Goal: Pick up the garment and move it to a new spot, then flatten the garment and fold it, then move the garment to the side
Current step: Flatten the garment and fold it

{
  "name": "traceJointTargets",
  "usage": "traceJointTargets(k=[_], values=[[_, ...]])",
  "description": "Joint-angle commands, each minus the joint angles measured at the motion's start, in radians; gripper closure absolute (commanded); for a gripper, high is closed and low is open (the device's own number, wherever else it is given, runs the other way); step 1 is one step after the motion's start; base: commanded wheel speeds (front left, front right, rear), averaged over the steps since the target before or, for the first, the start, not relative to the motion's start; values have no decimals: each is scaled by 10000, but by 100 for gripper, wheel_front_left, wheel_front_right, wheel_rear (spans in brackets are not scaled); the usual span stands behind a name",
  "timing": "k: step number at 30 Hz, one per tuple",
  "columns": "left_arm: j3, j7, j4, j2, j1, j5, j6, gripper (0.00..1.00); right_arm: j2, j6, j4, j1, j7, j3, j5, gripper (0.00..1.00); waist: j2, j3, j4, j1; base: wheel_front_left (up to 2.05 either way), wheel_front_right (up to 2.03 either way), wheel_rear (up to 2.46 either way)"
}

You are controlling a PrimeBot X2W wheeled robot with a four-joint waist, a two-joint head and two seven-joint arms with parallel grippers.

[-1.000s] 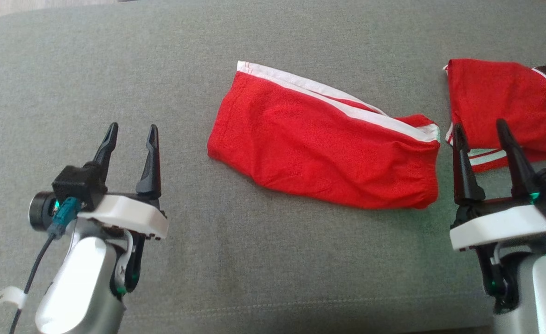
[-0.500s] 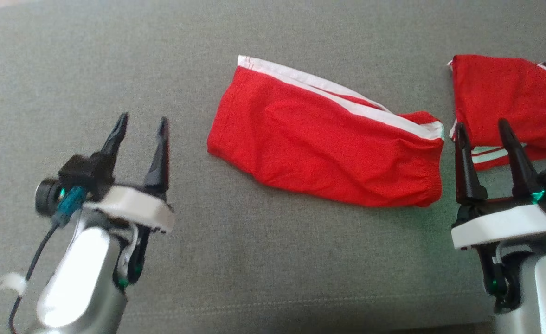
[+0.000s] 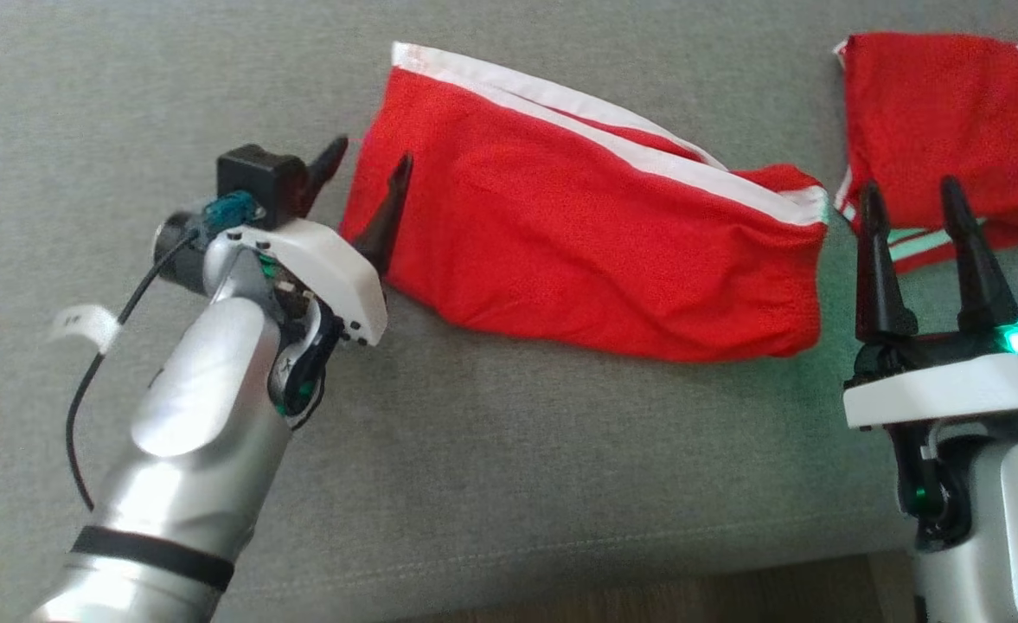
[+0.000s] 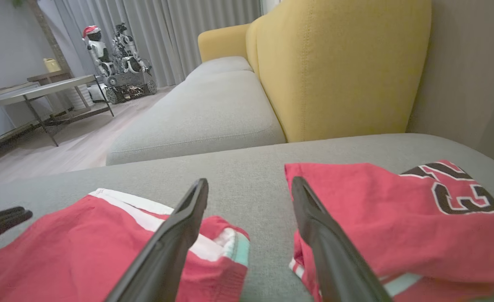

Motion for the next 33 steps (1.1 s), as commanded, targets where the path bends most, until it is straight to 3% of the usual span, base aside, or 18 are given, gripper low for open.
traceJointTargets(k=[1, 6, 11, 12, 13, 14, 24, 33], values=[[183, 205, 421, 96, -548, -182, -174, 0, -51, -7, -233, -181, -129, 251, 108, 0, 0, 157, -206, 0, 0, 0, 0], [-68, 715, 2280, -121, -1090, -572, -468, 0, -51, -7, -97, -178, -201, 221, 221, 0, 0, 202, -368, 0, 0, 0, 0], [-419, 1067, 2979, -285, -1322, -842, -592, 2, -51, -7, -52, -158, -198, 138, 307, 0, 0, 174, -370, 0, 0, 0, 0], [-498, 1142, 3088, -295, -1348, -877, -604, 55, -51, -7, -46, -157, -194, 142, 335, 0, 0, 169, -371, 0, 0, 0, 0], [-498, 1142, 3088, -295, -1348, -877, -604, 55, -51, -7, -46, -157, -194, 142, 335, 0, 0, 169, -371, 0, 0, 0, 0], [-543, 1184, 3180, -305, -1372, -932, -612, 100, -51, -7, -47, -161, -191, 146, 358, 0, 0, 166, -371, 0, 0, 0, 0], [-376, 339, 3315, -270, -767, -1411, -472, 100, -51, -7, -161, -45, -67, 27, 355, 0, 0, 30, -167, 0, 0, 0, 0], [45, -417, 1755, -161, 1191, -1976, 68, 100, -51, -7, -439, 223, 347, -125, 132, 0, 0, -383, 728, 0, 0, 0, 0]])
